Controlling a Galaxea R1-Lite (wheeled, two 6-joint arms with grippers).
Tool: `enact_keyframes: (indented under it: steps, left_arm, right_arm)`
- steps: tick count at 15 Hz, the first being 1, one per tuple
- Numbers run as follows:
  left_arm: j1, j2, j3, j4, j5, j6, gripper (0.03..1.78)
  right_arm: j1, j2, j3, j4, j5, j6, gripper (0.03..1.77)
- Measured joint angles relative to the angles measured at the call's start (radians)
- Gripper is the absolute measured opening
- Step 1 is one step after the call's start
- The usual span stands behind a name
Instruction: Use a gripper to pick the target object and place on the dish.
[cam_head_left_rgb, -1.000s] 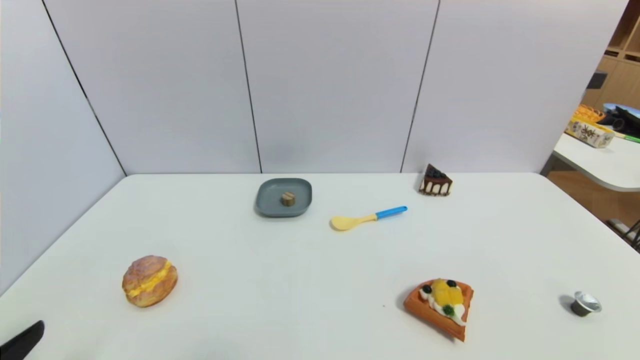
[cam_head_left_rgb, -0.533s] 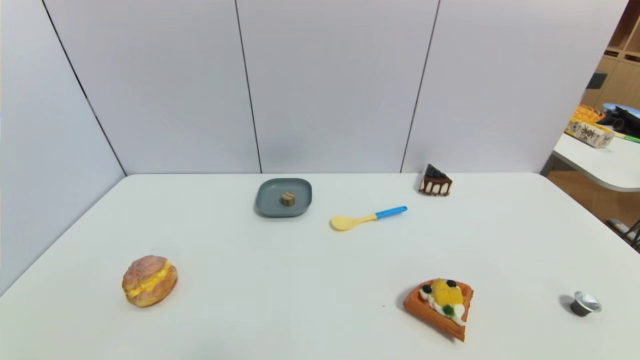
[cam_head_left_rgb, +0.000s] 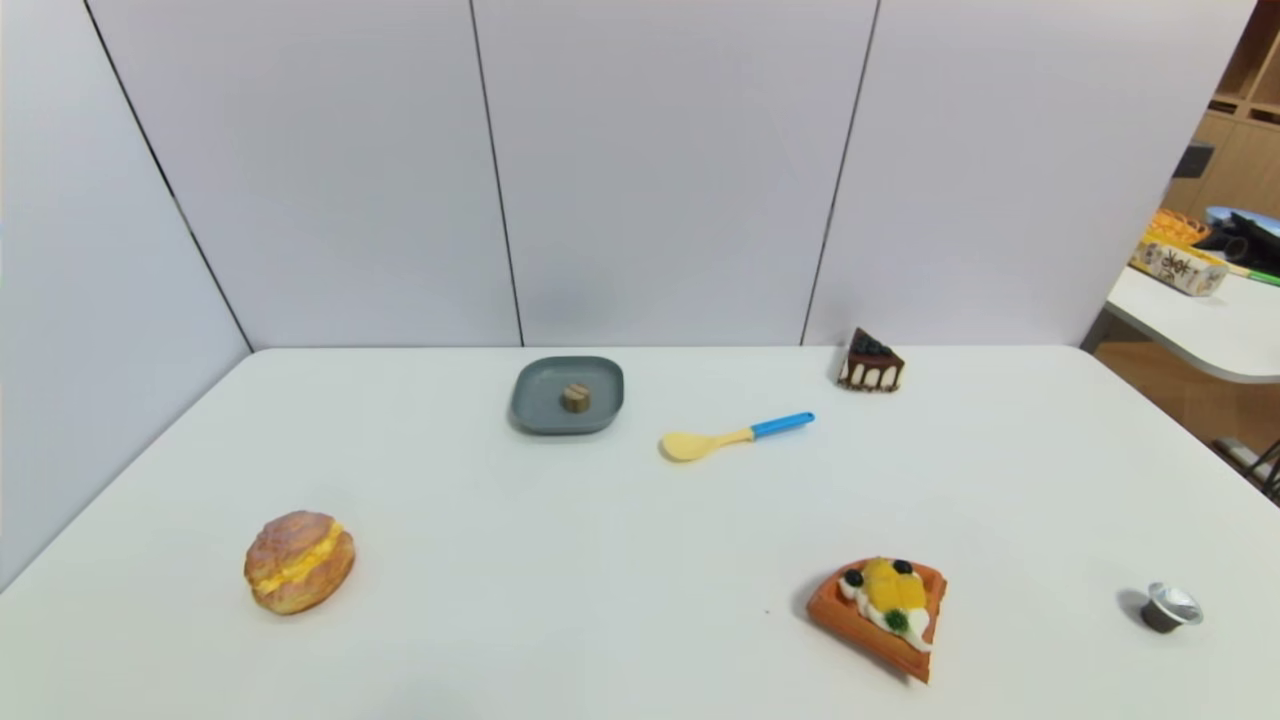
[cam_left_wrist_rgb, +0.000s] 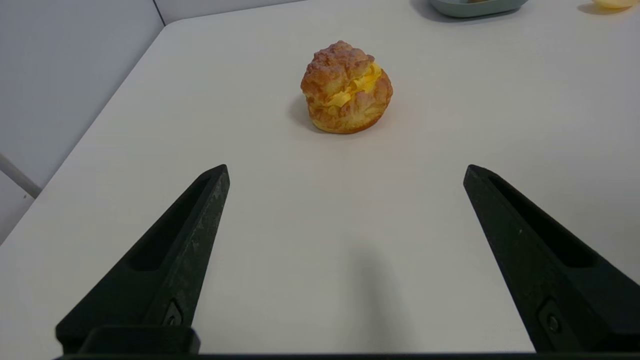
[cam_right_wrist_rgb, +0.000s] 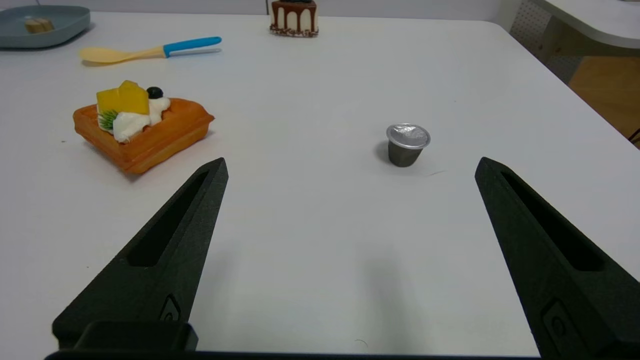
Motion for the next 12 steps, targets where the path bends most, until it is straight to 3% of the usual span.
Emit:
enact_keyframes:
  steps: [12]
  left_arm:
    - [0.000, 0.000, 0.001, 0.001, 0.001, -0.010, 1.69]
  right_arm:
    - [0.000, 0.000, 0.000, 0.001, 0.001, -0.001, 1.71]
